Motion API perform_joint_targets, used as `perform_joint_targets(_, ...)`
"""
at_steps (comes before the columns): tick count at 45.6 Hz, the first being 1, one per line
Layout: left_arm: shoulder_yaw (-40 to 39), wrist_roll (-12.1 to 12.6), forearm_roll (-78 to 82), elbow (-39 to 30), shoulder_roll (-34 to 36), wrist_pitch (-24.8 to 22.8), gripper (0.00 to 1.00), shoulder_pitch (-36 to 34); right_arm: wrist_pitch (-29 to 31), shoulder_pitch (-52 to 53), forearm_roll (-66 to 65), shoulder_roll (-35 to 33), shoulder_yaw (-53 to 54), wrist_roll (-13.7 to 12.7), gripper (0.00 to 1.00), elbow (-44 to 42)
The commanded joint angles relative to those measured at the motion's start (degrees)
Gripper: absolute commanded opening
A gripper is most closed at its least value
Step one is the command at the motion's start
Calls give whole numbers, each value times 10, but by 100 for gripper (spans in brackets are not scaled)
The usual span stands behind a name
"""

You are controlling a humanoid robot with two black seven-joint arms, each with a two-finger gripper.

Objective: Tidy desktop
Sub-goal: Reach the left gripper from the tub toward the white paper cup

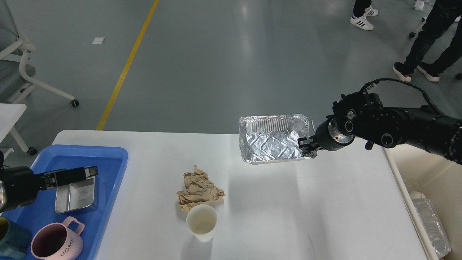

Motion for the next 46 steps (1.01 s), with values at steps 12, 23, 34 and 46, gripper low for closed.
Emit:
perform_joint_targets(12,10,-3,143,51,-145,-63,97,-57,0,3,1,7,1,0,0,0)
perform_joint_targets(23,89,-3,183,60,-209,-64,97,-118,1,7,2,7,2,1,0,3)
perform_joint_targets(34,223,-18,219,86,-247,-64,96,-215,1,18,4,16,2,1,0,5)
perform_joint_targets(46,254,-20,222,122,-324,-64,94,-238,1,24,4,17,2,1,0,7)
